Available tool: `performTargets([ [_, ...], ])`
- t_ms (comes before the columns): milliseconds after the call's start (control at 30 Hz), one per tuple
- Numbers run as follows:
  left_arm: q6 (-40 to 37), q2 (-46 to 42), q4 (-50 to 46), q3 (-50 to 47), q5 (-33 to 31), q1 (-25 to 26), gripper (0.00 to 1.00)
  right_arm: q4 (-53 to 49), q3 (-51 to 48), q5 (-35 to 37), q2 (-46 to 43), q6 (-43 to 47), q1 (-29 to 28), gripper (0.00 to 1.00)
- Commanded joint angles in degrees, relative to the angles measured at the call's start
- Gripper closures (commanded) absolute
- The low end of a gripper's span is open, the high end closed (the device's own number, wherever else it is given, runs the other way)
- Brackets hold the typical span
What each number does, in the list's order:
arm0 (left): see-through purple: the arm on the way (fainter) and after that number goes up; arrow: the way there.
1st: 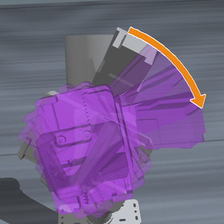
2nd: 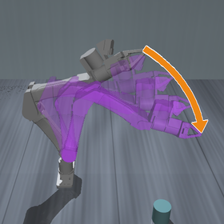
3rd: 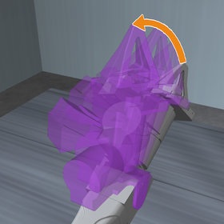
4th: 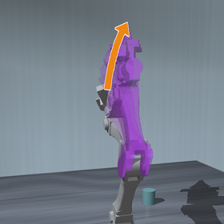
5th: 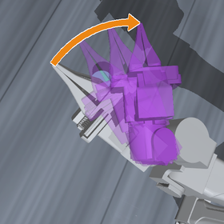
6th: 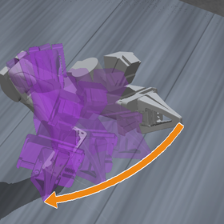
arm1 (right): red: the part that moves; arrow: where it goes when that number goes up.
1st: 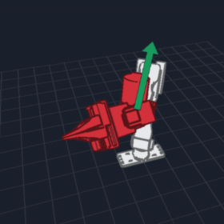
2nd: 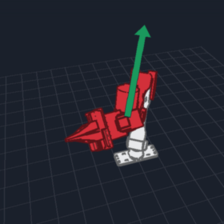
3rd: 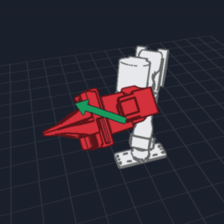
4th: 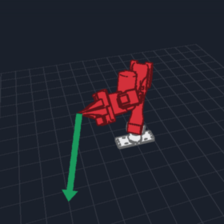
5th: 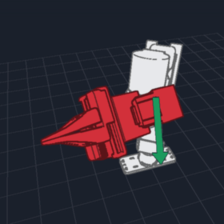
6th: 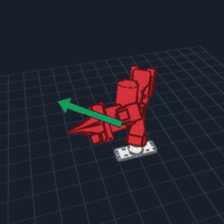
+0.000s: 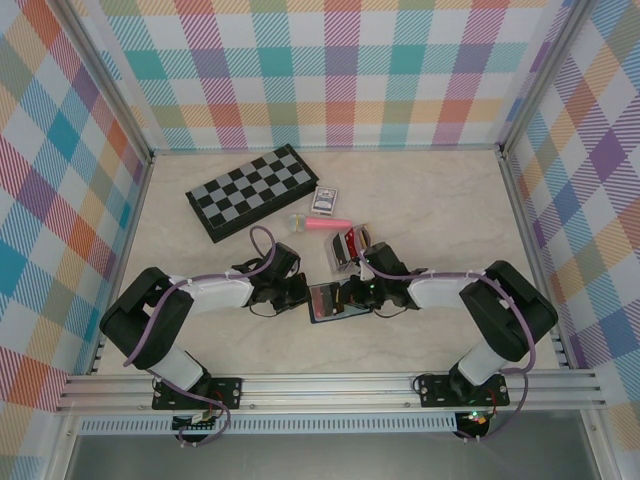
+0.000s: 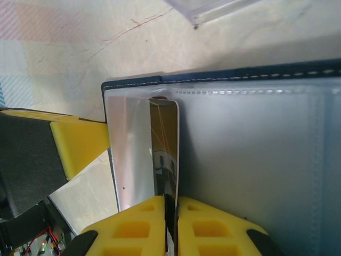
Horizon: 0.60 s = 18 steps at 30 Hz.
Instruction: Put the credit cards into the card holder
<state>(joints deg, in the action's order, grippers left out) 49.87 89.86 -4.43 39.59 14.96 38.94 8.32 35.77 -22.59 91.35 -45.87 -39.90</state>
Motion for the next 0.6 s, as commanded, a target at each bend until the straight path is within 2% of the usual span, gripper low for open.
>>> performTargets([
  [0,-0.56,1.01,-1.38,0.31,-0.12,0.91,1.0,-4.6,1.35,0.39,0.42,2.09,-0.97,0.86],
  [100,-0.71,1.1,-1.58,0.31,-0.22,0.92,1.0,-10.52,2.83,3.71,-1.11,4.03,-0.97,0.75],
  [300,-0.83,1.35,-1.38,0.35,-0.03,0.96,1.0,-17.28,6.16,7.11,-1.21,6.52,-0.86,0.64],
  [400,-0.87,1.45,-1.22,0.42,0.13,0.96,1.0,-17.75,7.22,7.14,-0.4,7.15,-0.88,0.7],
  [567,-1.0,1.54,-1.27,0.57,0.24,0.96,1.0,-18.19,9.23,6.29,2.51,7.59,-0.99,0.74],
])
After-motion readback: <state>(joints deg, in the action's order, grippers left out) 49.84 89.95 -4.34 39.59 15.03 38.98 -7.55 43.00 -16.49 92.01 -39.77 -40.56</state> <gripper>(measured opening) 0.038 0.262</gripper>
